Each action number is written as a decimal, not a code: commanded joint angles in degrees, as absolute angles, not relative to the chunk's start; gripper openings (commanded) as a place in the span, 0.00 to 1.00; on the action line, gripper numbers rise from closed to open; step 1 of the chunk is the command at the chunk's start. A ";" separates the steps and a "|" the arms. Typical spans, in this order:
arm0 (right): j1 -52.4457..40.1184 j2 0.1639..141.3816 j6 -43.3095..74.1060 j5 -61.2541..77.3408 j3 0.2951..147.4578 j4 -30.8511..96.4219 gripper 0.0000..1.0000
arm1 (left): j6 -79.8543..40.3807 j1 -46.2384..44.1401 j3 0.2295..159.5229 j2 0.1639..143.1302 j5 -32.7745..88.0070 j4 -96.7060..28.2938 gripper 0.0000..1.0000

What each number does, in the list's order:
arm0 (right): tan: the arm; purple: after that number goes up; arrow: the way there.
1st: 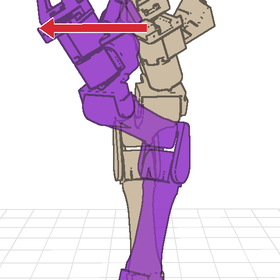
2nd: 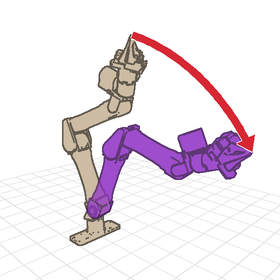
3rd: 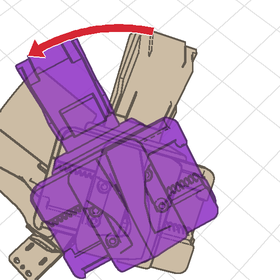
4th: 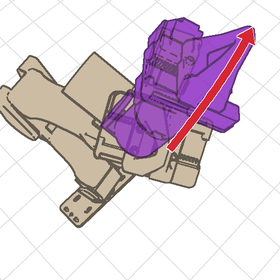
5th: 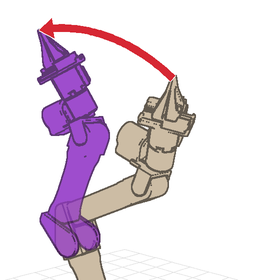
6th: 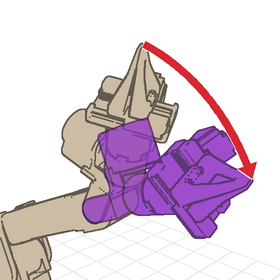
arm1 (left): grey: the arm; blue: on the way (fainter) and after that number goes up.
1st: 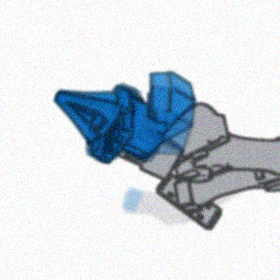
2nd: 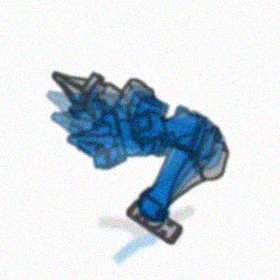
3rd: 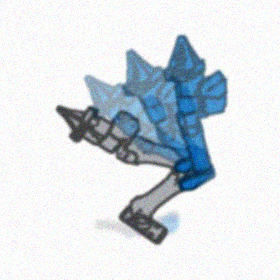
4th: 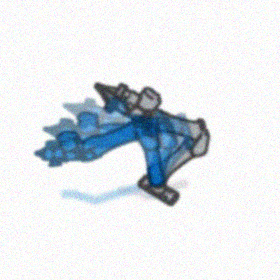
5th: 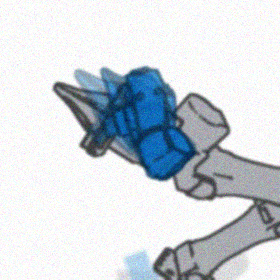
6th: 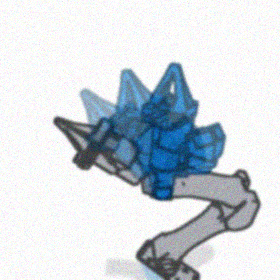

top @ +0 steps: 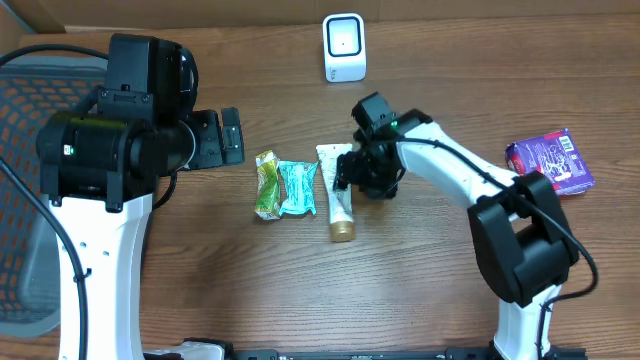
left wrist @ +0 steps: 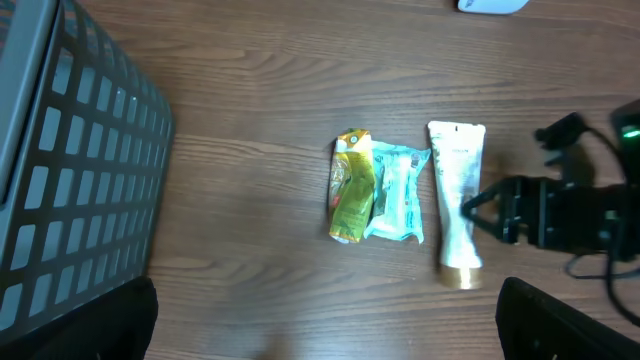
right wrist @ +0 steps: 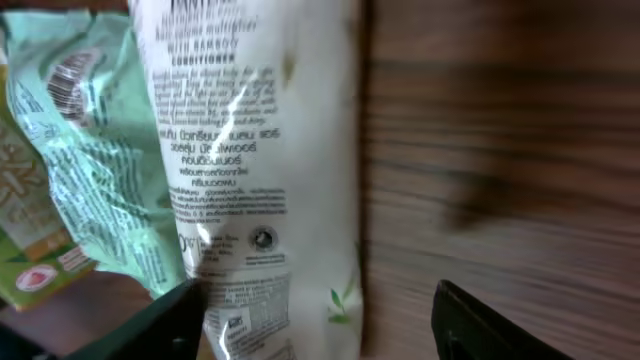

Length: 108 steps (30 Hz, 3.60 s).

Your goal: Scan the item barcode

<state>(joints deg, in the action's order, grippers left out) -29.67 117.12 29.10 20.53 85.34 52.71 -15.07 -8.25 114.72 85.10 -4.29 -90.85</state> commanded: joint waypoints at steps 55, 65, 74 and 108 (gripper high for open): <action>-16.27 111.44 17.65 7.22 81.12 33.54 0.90 | -15.88 -8.27 114.89 85.01 -4.43 -90.80 0.99; -15.03 110.21 37.23 14.76 81.19 39.68 0.82 | -15.88 -8.27 114.89 85.01 -4.45 -90.80 1.00; -19.70 111.61 42.13 14.74 80.58 40.77 0.83 | -15.88 -8.27 114.89 85.01 -4.43 -90.80 0.99; -25.21 118.21 25.34 6.37 87.07 57.25 0.74 | -15.88 -8.27 114.89 85.01 -4.43 -90.80 1.00</action>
<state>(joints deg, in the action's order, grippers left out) -28.21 117.73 33.30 6.61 83.66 56.62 -15.07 -8.25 114.72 85.10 -4.29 -90.85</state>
